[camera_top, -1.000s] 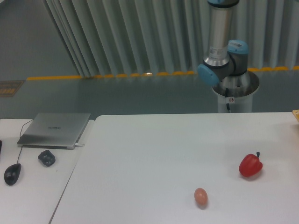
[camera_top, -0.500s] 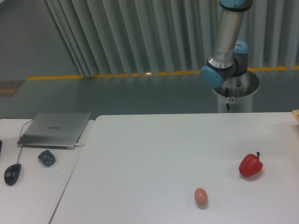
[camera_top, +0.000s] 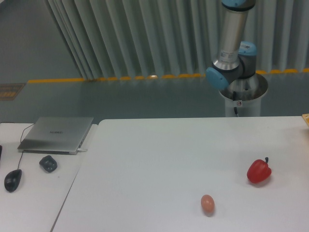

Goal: Place the yellow pepper in a basket

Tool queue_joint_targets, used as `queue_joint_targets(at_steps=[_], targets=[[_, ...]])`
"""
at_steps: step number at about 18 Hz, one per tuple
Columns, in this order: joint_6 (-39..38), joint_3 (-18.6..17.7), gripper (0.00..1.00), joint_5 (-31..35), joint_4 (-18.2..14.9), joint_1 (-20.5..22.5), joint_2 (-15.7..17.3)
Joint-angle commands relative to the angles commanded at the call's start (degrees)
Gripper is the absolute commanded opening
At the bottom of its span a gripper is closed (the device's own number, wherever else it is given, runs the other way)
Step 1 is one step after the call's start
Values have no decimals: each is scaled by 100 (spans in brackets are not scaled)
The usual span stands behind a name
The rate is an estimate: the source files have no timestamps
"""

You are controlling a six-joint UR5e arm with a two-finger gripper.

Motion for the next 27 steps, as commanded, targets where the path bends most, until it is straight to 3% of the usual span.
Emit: queue_joint_targets(at_steps=[3,10,14,19,27], targets=[[438,9,100,-9,-263,-413,106],[2109,88,100,26,-290,-889,62],[2128,-26,100,105,-273,-950,-78],[2040,-70,100,545,-220,-1319,-324],[2049,-114,100,527,-229,-1364,-351]])
